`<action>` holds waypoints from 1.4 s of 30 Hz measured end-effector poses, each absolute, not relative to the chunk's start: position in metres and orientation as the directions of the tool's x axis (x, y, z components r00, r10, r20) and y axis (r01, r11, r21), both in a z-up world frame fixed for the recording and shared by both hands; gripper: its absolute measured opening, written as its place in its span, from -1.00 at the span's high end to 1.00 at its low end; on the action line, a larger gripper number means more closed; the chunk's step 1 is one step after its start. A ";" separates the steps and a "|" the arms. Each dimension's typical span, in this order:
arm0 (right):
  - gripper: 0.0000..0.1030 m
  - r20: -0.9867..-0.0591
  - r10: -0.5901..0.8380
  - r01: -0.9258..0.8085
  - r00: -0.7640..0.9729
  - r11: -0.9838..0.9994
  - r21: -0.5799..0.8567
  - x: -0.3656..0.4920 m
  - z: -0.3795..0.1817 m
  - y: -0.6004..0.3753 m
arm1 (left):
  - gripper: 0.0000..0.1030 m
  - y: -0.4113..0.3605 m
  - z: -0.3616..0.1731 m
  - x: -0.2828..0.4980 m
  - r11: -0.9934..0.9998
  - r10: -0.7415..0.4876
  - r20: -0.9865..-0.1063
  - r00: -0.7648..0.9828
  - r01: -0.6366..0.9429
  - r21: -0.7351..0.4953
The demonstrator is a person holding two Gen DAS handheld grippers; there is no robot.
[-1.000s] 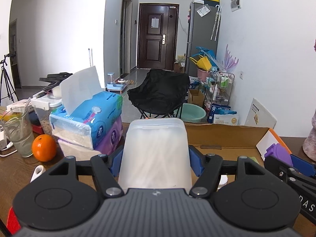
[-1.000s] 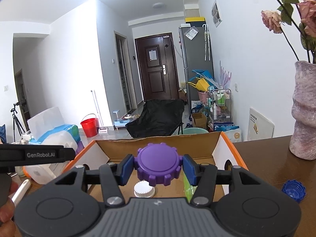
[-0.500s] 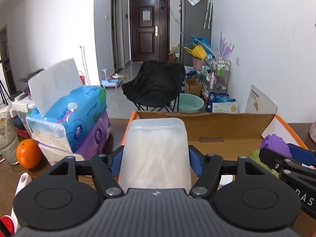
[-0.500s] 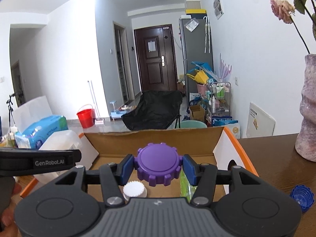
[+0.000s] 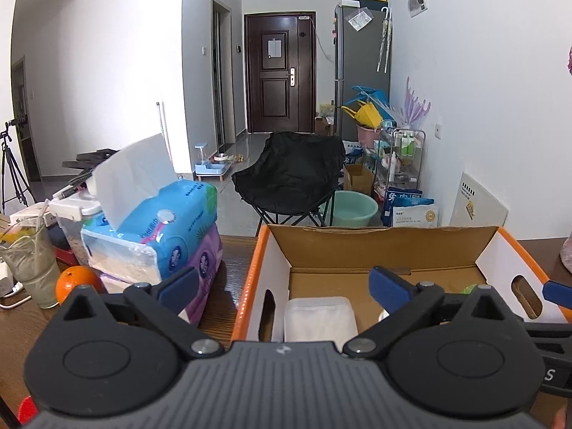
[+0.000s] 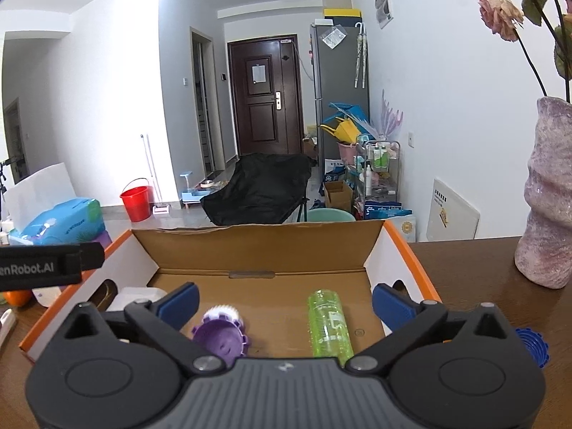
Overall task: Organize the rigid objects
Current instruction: 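Open both tools to drop the purple cap and translucent box into the box, then withdraw the left tool toward the red lint brush while the right tool approaches the white cap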
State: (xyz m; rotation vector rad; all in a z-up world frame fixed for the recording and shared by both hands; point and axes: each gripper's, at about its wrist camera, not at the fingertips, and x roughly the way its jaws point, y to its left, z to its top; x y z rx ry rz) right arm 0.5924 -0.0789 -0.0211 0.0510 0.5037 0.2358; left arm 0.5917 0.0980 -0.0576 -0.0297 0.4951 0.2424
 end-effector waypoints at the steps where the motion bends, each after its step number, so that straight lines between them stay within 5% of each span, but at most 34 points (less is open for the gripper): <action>1: -1.00 -0.472 0.239 -0.214 0.848 0.971 0.106 0.591 -0.020 -0.078 | -1.00 0.099 -0.056 0.590 0.971 0.222 -0.474 0.852 -0.238 0.026; 42: -1.00 -0.453 0.212 -0.196 0.866 0.977 0.082 0.446 0.004 -0.132 | -1.00 0.124 -0.050 0.434 0.955 0.271 -0.507 0.818 -0.296 0.034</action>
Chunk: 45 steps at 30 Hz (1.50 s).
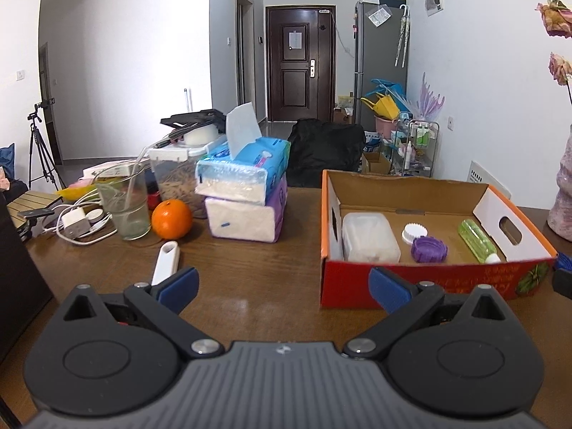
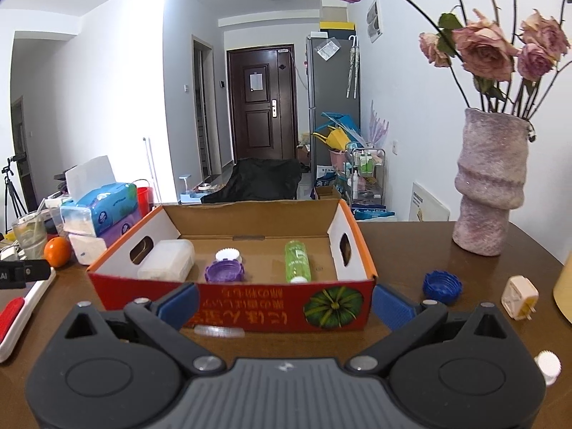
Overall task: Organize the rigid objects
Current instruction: 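Withdraw the left tool toward the red lint brush while the right tool approaches the white cap, then grasp the red lint brush with the left tool while the right tool grasps the white cap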
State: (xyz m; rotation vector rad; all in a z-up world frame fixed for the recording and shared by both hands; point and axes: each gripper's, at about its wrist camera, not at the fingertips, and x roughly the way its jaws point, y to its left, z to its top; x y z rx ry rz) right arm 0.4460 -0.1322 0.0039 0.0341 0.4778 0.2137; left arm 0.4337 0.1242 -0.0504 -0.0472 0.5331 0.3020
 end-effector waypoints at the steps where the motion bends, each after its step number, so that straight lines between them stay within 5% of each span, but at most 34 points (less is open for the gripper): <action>1: -1.00 -0.454 0.211 -0.195 0.866 0.977 0.082 0.443 0.004 -0.133 | -1.00 0.124 -0.051 0.430 0.955 0.271 -0.508 0.818 -0.296 0.033; 21: -1.00 -0.482 0.127 -0.147 0.867 0.989 -0.003 0.368 -0.012 -0.187 | -1.00 0.144 -0.061 0.354 0.931 0.318 -0.529 0.787 -0.364 0.020; 45: -1.00 -0.543 -0.086 0.085 0.835 0.996 -0.027 0.388 -0.048 -0.294 | -1.00 0.199 -0.071 0.323 0.871 0.414 -0.557 0.720 -0.491 0.013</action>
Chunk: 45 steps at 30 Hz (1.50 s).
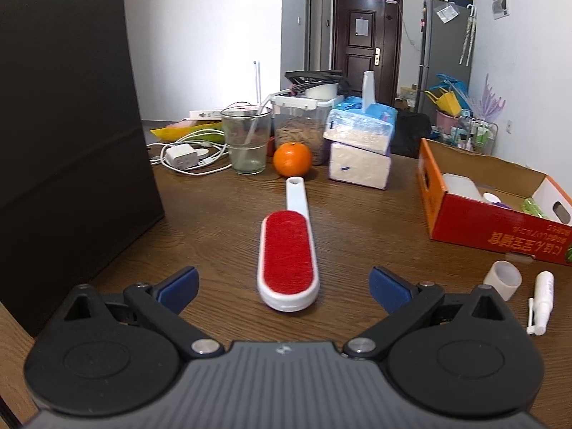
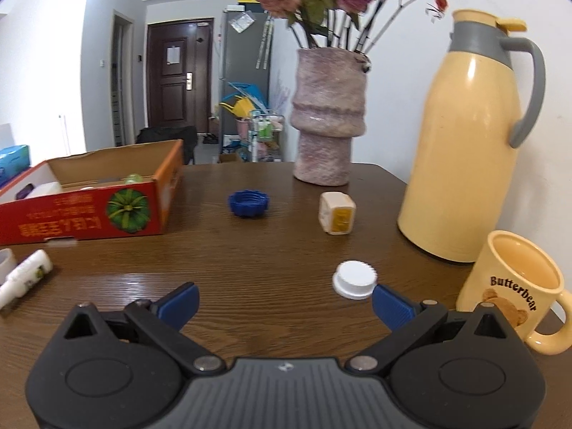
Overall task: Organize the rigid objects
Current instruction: 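Grasp the red lint brush with the left tool while the right tool grasps the white cap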
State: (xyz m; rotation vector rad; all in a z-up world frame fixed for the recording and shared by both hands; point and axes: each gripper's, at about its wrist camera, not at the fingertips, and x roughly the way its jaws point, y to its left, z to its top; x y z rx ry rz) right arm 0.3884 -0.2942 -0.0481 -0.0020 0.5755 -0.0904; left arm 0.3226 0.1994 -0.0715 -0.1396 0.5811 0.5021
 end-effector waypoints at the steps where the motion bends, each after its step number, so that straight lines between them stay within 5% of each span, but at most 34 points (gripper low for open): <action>1: -1.00 -0.545 -0.093 0.093 0.833 0.995 -0.026 0.391 -0.049 -0.298 | -1.00 0.201 -0.072 0.322 0.870 0.418 -0.556 0.719 -0.494 0.015; 18: -0.92 -0.549 -0.162 0.207 0.820 0.978 0.020 0.416 -0.062 -0.355 | -1.00 0.234 -0.095 0.340 0.840 0.442 -0.616 0.652 -0.543 0.027; 30: -0.49 -0.593 -0.164 0.212 0.788 0.977 0.012 0.449 -0.080 -0.354 | -1.00 0.241 -0.112 0.367 0.834 0.436 -0.650 0.622 -0.552 0.031; 36: 0.25 -0.629 -0.149 0.212 0.763 0.977 0.025 0.461 -0.088 -0.357 | -1.00 0.241 -0.115 0.381 0.833 0.432 -0.658 0.616 -0.552 0.031; 45: 0.26 -0.616 -0.157 0.219 0.772 0.975 0.026 0.461 -0.087 -0.357 | -1.00 0.245 -0.121 0.409 0.798 0.453 -0.672 0.586 -0.603 0.013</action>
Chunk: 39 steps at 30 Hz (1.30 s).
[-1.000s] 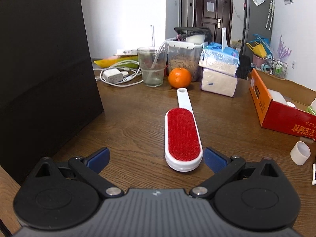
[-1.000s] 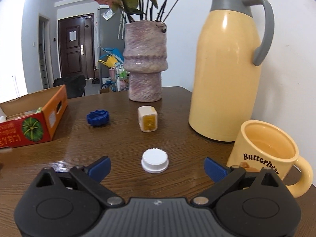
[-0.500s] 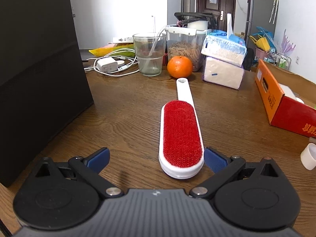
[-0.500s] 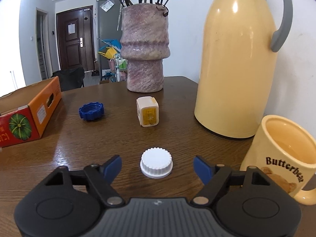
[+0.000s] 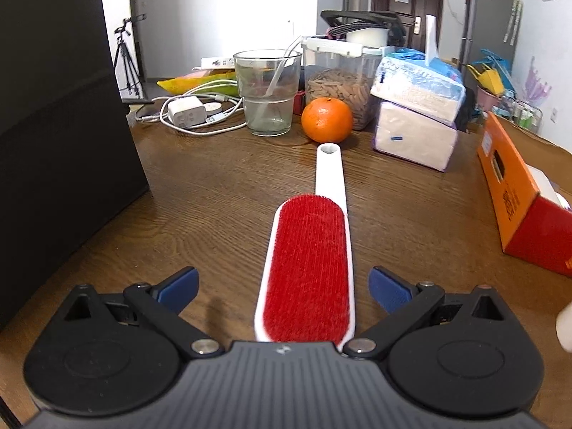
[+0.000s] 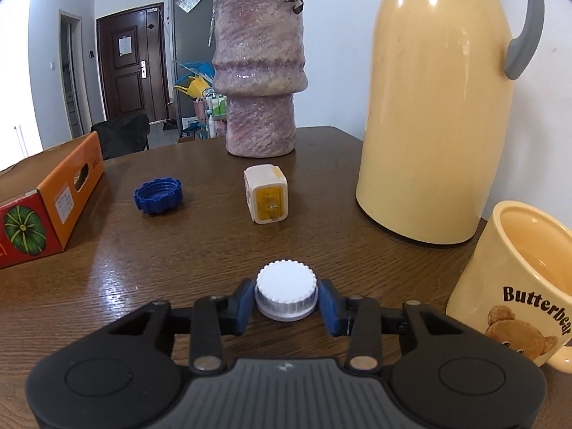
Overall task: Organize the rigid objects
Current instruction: 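Grasp the red lint brush with the left tool while the right tool grasps the white cap, then carry the lint brush and white cap with both tools over the cardboard box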
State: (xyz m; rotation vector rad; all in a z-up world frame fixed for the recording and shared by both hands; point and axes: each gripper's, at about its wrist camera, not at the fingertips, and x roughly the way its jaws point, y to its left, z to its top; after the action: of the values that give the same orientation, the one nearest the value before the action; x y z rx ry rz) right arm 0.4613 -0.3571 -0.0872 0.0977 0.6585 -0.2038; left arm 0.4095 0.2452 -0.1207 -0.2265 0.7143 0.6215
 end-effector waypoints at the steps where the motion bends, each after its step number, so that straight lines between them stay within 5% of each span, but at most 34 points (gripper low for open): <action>1: 0.26 -0.613 -0.158 0.220 0.774 0.975 0.026 0.461 -0.087 -0.357 | -1.00 0.246 -0.121 0.412 0.794 0.456 -0.673 0.583 -0.608 0.010; 8: 0.26 -0.581 -0.193 0.251 0.790 0.968 0.020 0.455 -0.083 -0.357 | -0.94 0.243 -0.125 0.421 0.785 0.478 -0.673 0.564 -0.618 0.041; 18: 0.26 -0.555 -0.215 0.271 0.803 0.963 0.018 0.450 -0.080 -0.347 | -0.18 0.245 -0.131 0.424 0.811 0.434 -0.693 0.576 -0.584 0.022; 39: 0.26 -0.494 -0.206 0.261 0.844 0.964 0.043 0.429 -0.070 -0.324 | -0.10 0.243 -0.117 0.409 0.821 0.429 -0.647 0.631 -0.571 -0.013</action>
State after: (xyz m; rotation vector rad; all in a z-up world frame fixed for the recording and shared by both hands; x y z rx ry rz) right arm 0.4294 -0.3240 -0.0704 0.1105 0.5089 -0.2467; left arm 0.4089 0.2433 -0.1174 -0.2257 0.6772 0.5780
